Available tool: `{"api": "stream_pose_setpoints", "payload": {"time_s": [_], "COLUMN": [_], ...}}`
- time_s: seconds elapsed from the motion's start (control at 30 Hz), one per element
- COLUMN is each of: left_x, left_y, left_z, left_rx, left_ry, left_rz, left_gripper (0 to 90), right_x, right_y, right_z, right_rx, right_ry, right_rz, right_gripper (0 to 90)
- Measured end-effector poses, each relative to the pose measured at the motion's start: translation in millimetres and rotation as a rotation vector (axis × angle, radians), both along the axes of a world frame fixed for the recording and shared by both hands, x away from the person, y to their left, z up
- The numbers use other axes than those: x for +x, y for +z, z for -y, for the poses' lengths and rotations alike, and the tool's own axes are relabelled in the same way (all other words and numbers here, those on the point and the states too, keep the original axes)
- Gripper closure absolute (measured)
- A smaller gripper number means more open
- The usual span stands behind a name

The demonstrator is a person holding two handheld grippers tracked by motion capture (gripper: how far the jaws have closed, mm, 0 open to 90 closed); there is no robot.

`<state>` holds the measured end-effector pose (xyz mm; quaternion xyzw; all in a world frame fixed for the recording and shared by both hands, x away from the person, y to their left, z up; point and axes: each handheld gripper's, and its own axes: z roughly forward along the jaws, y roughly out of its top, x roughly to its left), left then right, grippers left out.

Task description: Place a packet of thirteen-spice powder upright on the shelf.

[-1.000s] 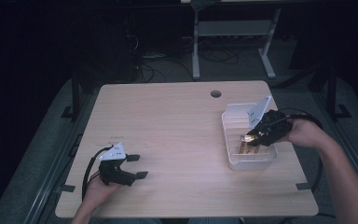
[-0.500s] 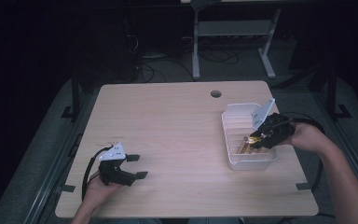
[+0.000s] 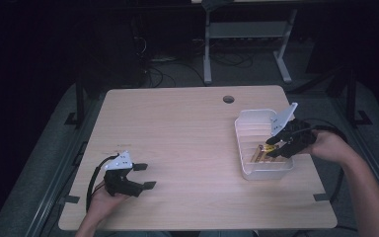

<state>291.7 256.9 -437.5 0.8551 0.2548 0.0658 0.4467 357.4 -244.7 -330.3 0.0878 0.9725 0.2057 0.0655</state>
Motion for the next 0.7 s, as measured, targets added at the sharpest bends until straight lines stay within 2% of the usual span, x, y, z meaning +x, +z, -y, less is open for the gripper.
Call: {"api": "stream_pose_setpoints", "payload": {"time_s": [0.33, 0.7], "left_x": [-0.6, -0.6], "left_y": [0.1, -0.3], "left_z": [0.2, 0.1], "left_rx": [0.004, 0.003], "left_ry": [0.0, 0.002], "left_rz": [0.001, 0.0], "left_gripper": [23.5, 23.4], "right_x": [-7.5, -17.7], "right_y": [8.8, 15.1], "right_z": [11.9, 25.9], "right_rx": [0.059, 0.09], "right_ry": [-0.015, -0.037], "right_rz": [0.023, 0.041], "right_gripper": [53.2, 52.1]}}
